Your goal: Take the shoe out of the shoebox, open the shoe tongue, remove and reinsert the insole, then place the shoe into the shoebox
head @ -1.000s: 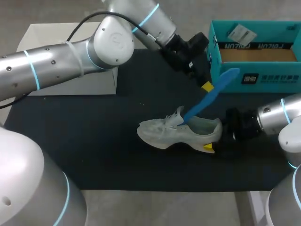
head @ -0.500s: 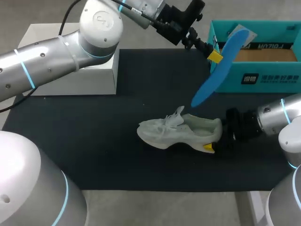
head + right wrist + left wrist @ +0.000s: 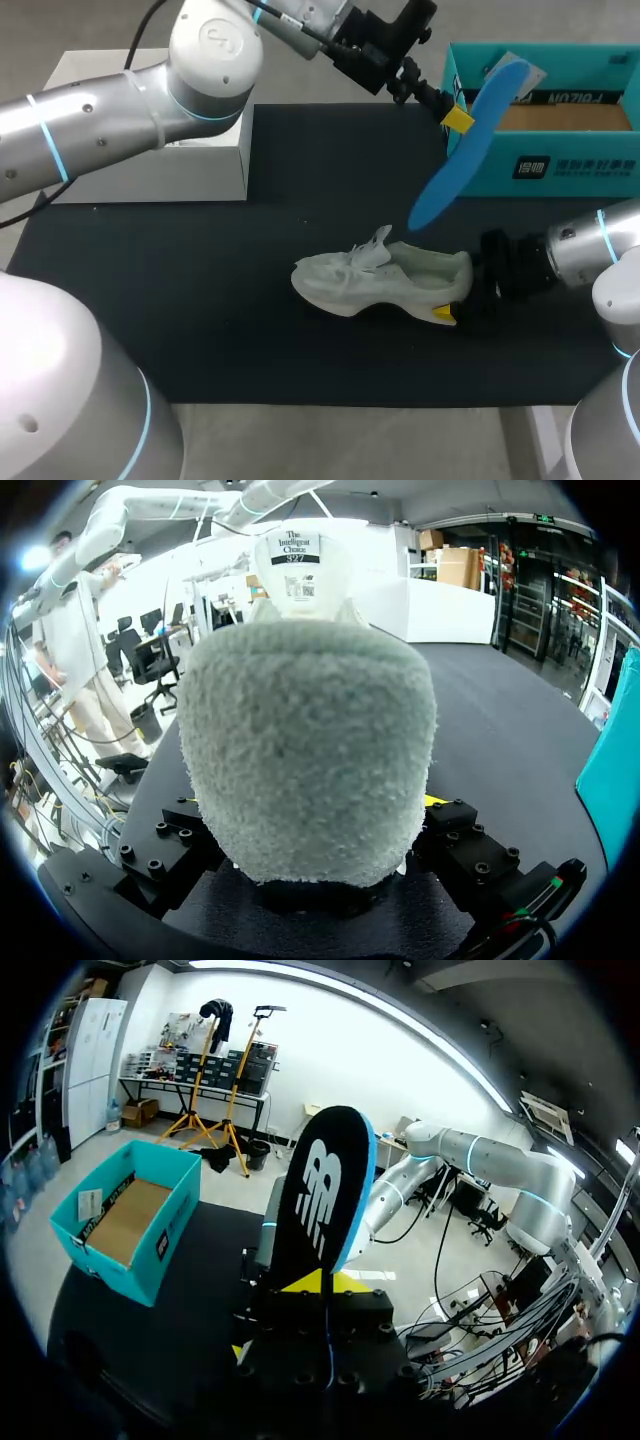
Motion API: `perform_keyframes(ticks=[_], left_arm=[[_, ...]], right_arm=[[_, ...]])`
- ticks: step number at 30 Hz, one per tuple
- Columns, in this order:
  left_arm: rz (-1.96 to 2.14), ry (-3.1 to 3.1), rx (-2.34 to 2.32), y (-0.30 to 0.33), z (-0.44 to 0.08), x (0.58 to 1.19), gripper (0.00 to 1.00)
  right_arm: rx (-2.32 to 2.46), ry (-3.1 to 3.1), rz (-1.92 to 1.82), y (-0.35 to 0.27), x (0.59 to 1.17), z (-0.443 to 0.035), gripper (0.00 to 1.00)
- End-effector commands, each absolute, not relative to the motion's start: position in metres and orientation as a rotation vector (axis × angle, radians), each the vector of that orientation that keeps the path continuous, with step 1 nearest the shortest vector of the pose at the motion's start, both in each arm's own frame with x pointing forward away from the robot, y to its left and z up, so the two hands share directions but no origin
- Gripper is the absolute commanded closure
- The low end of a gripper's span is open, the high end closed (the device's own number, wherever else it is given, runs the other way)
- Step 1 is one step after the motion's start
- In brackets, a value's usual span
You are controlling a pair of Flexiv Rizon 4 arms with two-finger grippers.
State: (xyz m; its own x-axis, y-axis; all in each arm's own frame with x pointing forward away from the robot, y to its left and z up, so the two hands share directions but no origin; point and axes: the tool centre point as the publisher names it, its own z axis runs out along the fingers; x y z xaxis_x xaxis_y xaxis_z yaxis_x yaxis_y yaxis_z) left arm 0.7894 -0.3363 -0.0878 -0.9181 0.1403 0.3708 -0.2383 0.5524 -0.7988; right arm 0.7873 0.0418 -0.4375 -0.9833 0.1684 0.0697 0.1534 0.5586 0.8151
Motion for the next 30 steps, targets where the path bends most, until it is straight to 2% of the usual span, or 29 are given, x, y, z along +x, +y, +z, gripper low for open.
perform_keyframes(ticks=[1, 8, 30], left_arm=[[1.321, -2.397, 0.079, -0.337, -0.088, 0.79, 1.0], [1.321, -2.397, 0.079, -0.337, -0.088, 0.79, 1.0], [1.453, -1.921, -0.031, -0.243, 0.017, 0.648, 1.0]], right_arm=[[0.287, 2.761, 1.436, 0.046, 0.785, -0.444, 1.0], [0.287, 2.761, 1.436, 0.046, 0.785, -0.444, 1.0], [0.287, 2.761, 1.436, 0.046, 0.785, -0.444, 1.0]])
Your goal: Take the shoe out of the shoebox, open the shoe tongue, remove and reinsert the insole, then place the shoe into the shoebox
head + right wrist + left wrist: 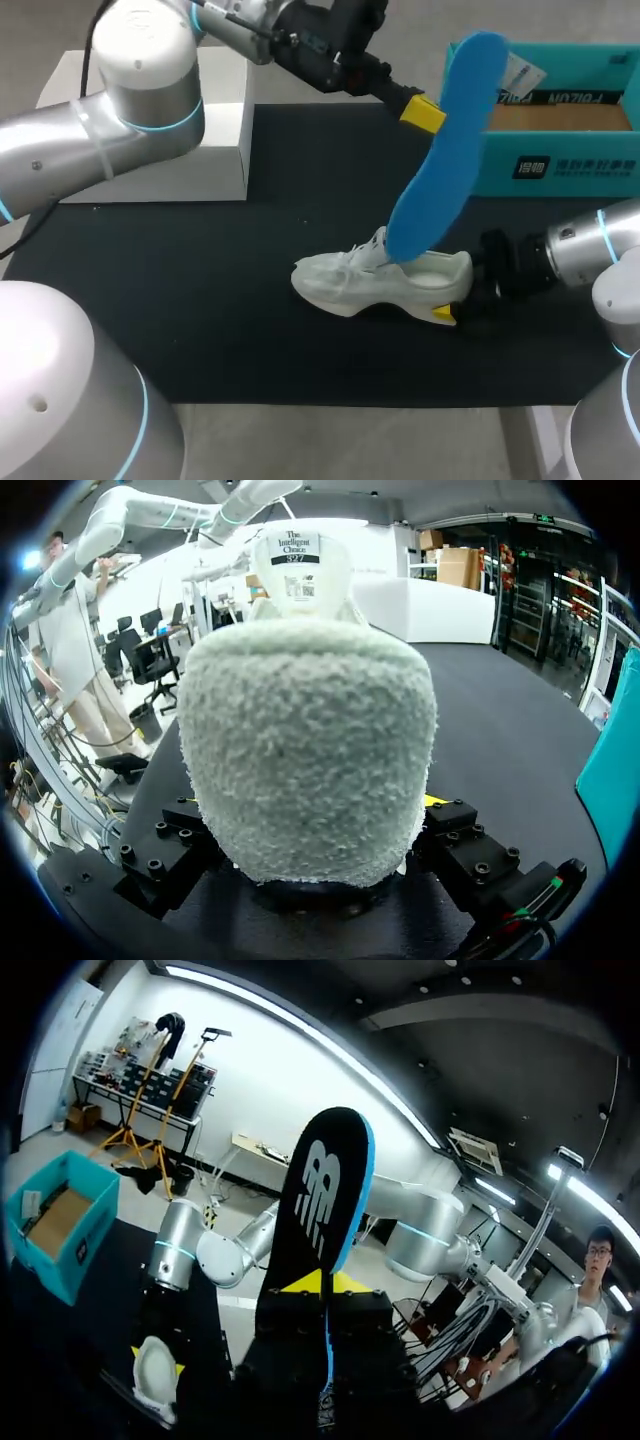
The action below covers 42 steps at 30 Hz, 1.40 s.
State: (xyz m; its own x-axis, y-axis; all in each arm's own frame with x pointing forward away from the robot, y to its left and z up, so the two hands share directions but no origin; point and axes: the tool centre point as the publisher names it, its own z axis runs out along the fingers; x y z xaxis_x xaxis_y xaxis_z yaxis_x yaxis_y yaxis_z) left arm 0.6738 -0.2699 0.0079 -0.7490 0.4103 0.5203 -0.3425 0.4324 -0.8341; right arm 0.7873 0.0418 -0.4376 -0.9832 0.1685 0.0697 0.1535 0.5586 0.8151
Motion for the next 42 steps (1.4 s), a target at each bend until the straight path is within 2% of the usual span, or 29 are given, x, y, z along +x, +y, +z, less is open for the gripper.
perform_keyframes(ticks=[1, 24, 42], left_arm=[[1.472, -1.909, -0.039, -0.238, 0.021, 0.643, 1.0], [1.608, -1.554, -0.05, -0.202, 0.086, 0.559, 1.0], [1.528, -1.437, -0.167, -0.181, 0.099, 0.534, 1.0]], right_arm=[[0.287, 2.761, 1.436, 0.046, 0.785, -0.444, 1.0], [0.287, 2.761, 1.436, 0.046, 0.785, -0.444, 1.0], [0.287, 2.761, 1.436, 0.046, 0.785, -0.444, 1.0]])
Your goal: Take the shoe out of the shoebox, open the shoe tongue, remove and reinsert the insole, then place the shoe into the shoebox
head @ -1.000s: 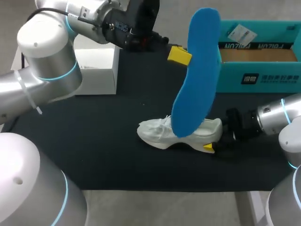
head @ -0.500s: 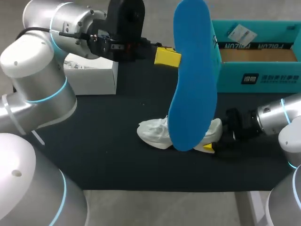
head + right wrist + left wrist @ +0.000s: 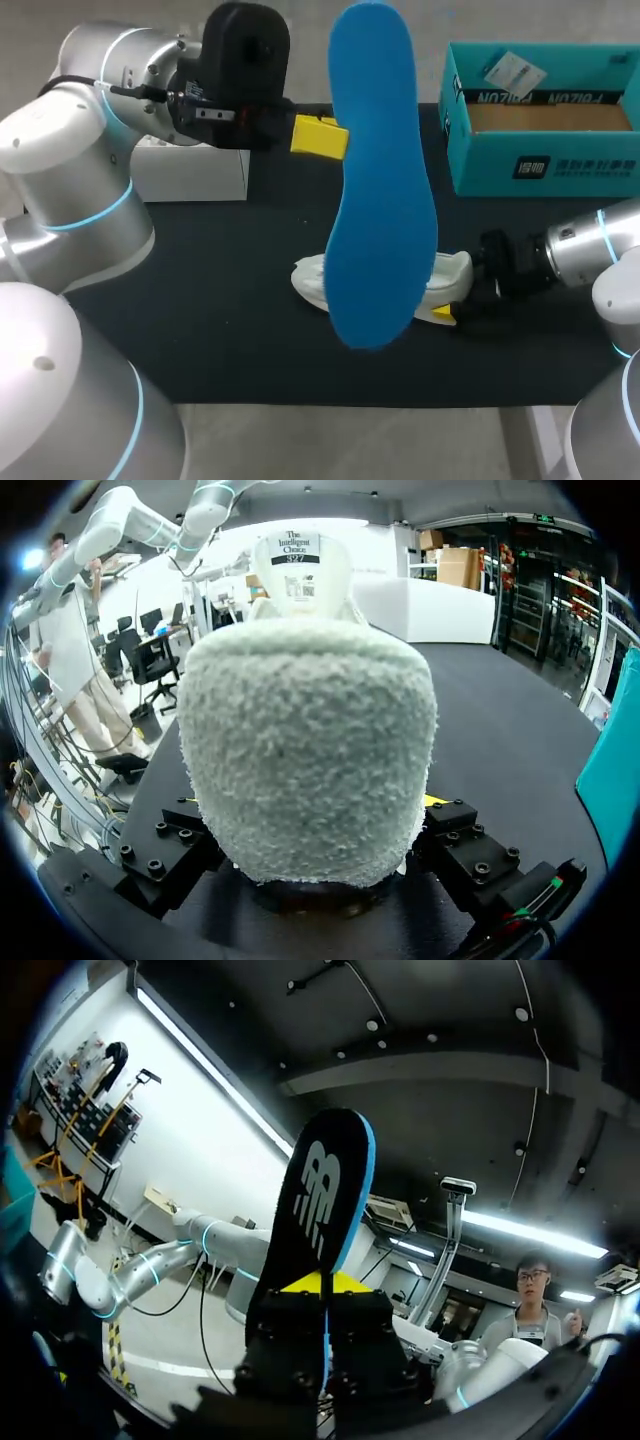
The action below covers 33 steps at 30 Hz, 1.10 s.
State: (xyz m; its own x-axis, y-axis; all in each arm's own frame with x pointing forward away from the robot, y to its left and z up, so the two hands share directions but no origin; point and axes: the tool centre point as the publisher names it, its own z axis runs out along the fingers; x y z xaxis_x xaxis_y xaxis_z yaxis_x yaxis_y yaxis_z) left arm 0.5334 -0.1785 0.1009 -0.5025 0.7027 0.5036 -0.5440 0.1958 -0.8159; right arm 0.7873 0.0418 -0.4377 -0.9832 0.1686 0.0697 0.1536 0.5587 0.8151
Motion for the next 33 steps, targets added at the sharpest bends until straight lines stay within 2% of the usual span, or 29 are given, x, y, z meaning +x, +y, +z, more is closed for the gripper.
perform_keyframes(ticks=[1, 3, 4, 6, 7, 8, 19, 33], left_arm=[[1.528, -1.437, -0.167, -0.181, 0.099, 0.534, 1.0], [1.528, -1.437, -0.167, -0.181, 0.099, 0.534, 1.0], [1.528, -1.437, -0.167, -0.181, 0.099, 0.534, 1.0], [1.528, -1.437, -0.167, -0.181, 0.099, 0.534, 1.0], [1.528, -1.437, -0.167, -0.181, 0.099, 0.534, 1.0], [1.528, -1.437, -0.167, -0.181, 0.099, 0.534, 1.0], [1.528, -1.437, -0.167, -0.181, 0.099, 0.534, 1.0], [1.528, -1.437, -0.167, -0.181, 0.099, 0.534, 1.0]], right_arm=[[0.287, 2.761, 1.436, 0.046, 0.785, -0.444, 1.0], [0.287, 2.761, 1.436, 0.046, 0.785, -0.444, 1.0], [0.287, 2.761, 1.436, 0.046, 0.785, -0.444, 0.95], [0.287, 2.761, 1.436, 0.046, 0.785, -0.444, 0.7], [0.287, 2.761, 1.436, 0.046, 0.785, -0.444, 0.55], [0.287, 2.761, 1.436, 0.046, 0.785, -0.444, 0.0], [0.37, 2.896, 1.23, 0.041, 0.781, -0.431, 0.0], [0.528, 3.08, 0.808, 0.032, 0.777, -0.382, 0.0]])
